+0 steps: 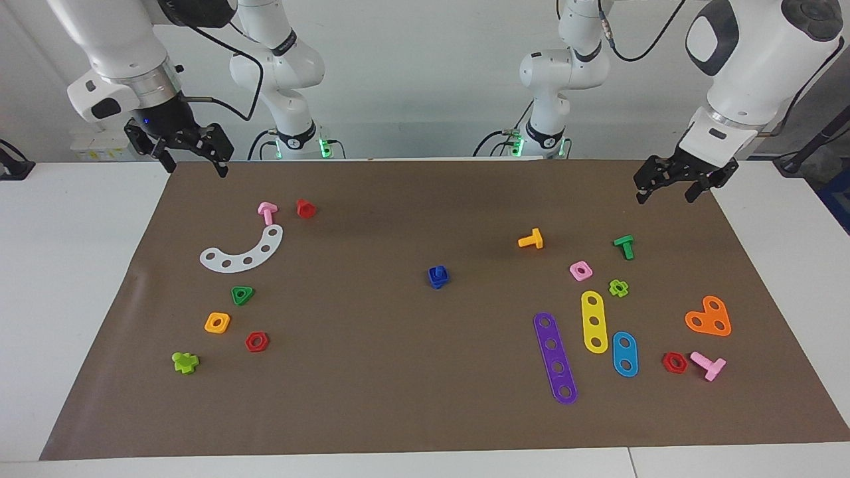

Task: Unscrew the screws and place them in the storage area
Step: 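Reach the left gripper over the blue square nut in the middle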

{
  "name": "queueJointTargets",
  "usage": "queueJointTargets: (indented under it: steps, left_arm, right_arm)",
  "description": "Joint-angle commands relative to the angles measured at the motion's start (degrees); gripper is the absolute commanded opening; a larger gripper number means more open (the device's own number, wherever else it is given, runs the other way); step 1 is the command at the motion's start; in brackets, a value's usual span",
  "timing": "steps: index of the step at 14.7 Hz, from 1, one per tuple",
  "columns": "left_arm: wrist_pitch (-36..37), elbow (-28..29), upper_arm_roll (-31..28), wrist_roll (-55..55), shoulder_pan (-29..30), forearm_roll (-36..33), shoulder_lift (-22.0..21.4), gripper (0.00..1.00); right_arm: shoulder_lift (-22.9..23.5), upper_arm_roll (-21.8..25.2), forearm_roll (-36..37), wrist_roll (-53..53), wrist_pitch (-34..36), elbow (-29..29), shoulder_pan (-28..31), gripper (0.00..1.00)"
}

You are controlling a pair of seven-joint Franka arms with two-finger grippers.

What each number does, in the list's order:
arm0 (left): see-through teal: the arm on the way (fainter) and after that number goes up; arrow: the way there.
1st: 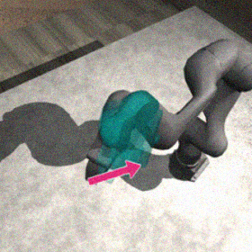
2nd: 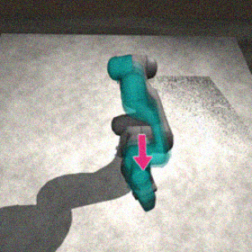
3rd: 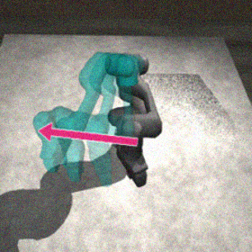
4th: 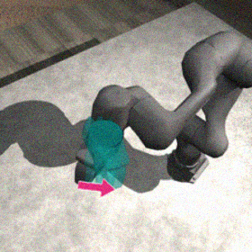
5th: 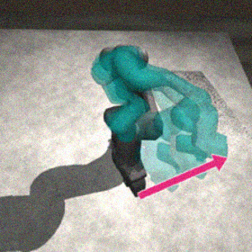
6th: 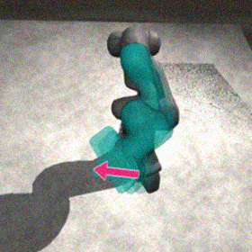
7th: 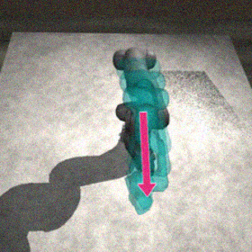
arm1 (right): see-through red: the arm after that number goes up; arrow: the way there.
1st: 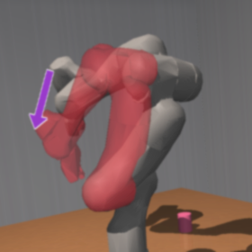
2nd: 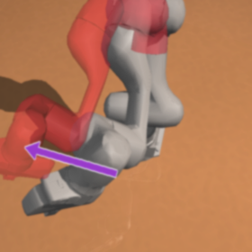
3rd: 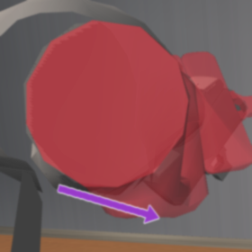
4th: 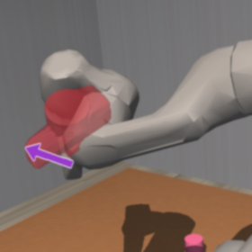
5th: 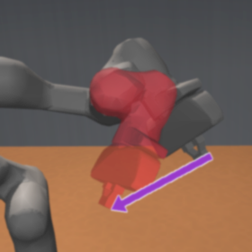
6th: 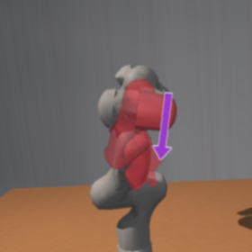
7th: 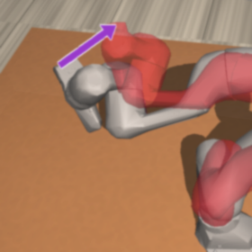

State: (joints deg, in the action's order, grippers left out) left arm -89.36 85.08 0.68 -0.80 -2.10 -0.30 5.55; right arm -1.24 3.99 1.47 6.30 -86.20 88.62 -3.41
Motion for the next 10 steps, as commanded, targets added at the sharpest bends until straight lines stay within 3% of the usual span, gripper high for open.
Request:
queueJointTargets:
  steps: [1, 4, 6, 10]
  left_arm:
    - [-0.90, 2.02, 0.03, -0.17, 0.34, 1.01, -1.41, 1.00]
    - [-2.47, 5.52, 0.38, 2.28, -1.58, 0.92, -2.82, 1.00]
    - [-4.23, 9.29, 0.55, 6.68, -3.78, 0.92, -4.57, 0.88]
    - [-8.95, 15.71, 0.73, 11.58, -8.60, 0.66, -7.12, 1.00]
  right_arm:
    - [-0.96, 0.31, -0.24, -1.29, -0.02, 1.02, -0.11, 1.00]
    - [-0.96, 0.31, -0.24, -1.29, -0.02, 1.02, -0.11, 1.00]
    - [-0.96, 0.31, -0.24, -1.29, -0.02, 1.02, -0.11, 1.00]
    - [-0.96, 0.31, -0.24, -1.29, 0.07, 1.02, -0.11, 1.00]
